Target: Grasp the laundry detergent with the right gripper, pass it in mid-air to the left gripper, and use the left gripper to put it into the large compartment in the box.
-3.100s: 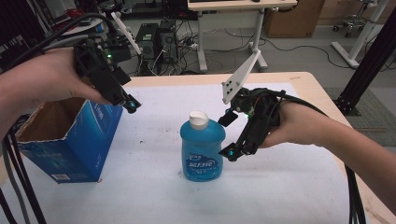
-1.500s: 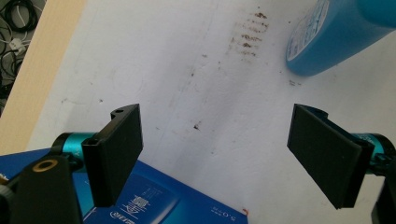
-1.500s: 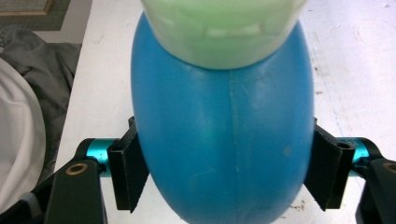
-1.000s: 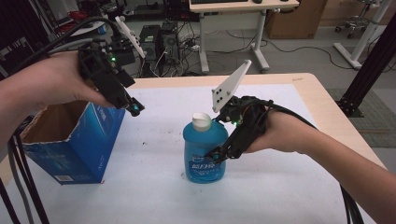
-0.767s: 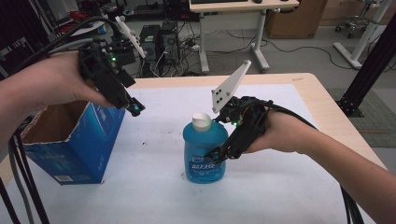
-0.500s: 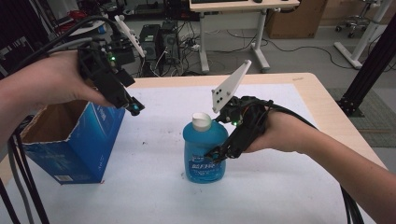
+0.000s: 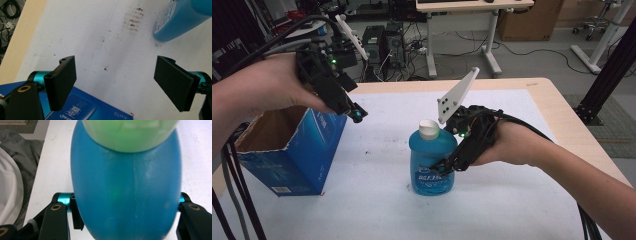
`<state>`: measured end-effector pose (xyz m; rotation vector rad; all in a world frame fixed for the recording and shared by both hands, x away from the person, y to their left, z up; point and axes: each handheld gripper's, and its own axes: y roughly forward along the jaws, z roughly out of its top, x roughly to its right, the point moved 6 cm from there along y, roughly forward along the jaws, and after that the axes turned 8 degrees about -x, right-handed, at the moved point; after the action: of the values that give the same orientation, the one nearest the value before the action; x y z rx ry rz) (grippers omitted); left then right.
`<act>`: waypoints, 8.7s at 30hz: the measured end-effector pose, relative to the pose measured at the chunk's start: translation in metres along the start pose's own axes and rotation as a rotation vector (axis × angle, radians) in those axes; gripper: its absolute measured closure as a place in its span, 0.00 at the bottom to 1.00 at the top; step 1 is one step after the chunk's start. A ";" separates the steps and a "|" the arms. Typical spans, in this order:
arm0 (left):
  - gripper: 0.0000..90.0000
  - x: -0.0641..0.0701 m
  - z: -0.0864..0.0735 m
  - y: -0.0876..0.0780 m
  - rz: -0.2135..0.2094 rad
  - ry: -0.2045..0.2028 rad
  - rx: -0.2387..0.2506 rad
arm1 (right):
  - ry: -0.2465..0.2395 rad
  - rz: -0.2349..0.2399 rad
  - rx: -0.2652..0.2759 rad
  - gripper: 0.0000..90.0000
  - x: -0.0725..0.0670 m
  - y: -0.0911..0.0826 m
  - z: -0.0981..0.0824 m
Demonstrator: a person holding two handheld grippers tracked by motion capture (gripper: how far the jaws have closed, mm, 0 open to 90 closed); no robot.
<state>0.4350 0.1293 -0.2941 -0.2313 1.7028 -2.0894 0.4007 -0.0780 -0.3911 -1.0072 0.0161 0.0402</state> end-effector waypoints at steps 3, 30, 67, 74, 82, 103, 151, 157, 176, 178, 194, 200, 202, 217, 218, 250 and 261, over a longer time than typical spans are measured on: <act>0.20 0.000 0.000 0.000 -0.001 -0.001 0.001 | 0.006 -0.005 0.003 0.46 0.000 0.000 0.000; 0.20 0.017 0.011 -0.011 -0.082 0.116 0.078 | -0.001 0.033 0.052 0.50 0.000 -0.008 0.011; 0.20 0.051 0.066 -0.027 -0.159 0.331 0.060 | -0.070 0.037 0.017 0.50 0.014 -0.047 0.077; 0.21 0.053 0.068 -0.024 -0.161 0.322 0.053 | -0.069 0.037 0.022 0.50 0.014 -0.047 0.078; 0.27 0.054 0.069 -0.024 -0.158 0.341 0.058 | -0.060 0.042 0.026 0.50 0.014 -0.049 0.078; 0.38 0.055 0.072 -0.021 -0.151 0.349 0.053 | -0.059 0.031 0.036 0.50 0.016 -0.050 0.078; 0.42 0.048 0.058 -0.029 -0.163 0.239 0.062 | 0.010 0.002 0.018 0.14 0.023 -0.053 0.067; 0.42 0.039 0.050 -0.042 -0.145 0.182 0.070 | 0.036 -0.022 -0.046 0.14 0.028 -0.055 0.052; 0.42 -0.005 -0.002 -0.104 -0.026 -0.090 0.121 | 0.091 -0.103 -0.180 0.14 0.043 -0.071 0.004; 0.42 -0.009 -0.010 -0.111 -0.008 -0.118 0.126 | 0.099 -0.101 -0.184 0.14 0.044 -0.073 0.002; 0.42 -0.032 -0.070 -0.144 0.097 -0.322 0.117 | 0.117 -0.108 -0.175 0.14 0.055 -0.082 -0.012; 0.43 -0.037 -0.089 -0.150 0.134 -0.376 0.101 | 0.124 -0.108 -0.173 0.14 0.057 -0.082 -0.013; 0.43 -0.039 -0.095 -0.150 0.147 -0.392 0.094 | 0.126 -0.110 -0.173 0.14 0.058 -0.083 -0.014; 0.43 -0.049 -0.114 -0.121 0.142 -0.447 0.038 | 0.137 -0.112 -0.178 0.14 0.059 -0.084 -0.018; 0.43 -0.050 -0.115 -0.118 0.140 -0.446 0.034 | 0.136 -0.113 -0.178 0.14 0.060 -0.084 -0.018; 0.43 -0.044 -0.139 -0.006 0.055 -0.396 -0.118 | 0.152 -0.114 -0.175 0.14 0.061 -0.087 -0.023; 0.43 -0.044 -0.144 0.013 0.046 -0.385 -0.141 | 0.158 -0.115 -0.179 0.14 0.061 -0.088 -0.026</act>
<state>0.4208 0.2739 -0.3340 -0.5902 1.5996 -1.7542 0.4657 -0.1447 -0.3328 -1.1872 0.1003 -0.1448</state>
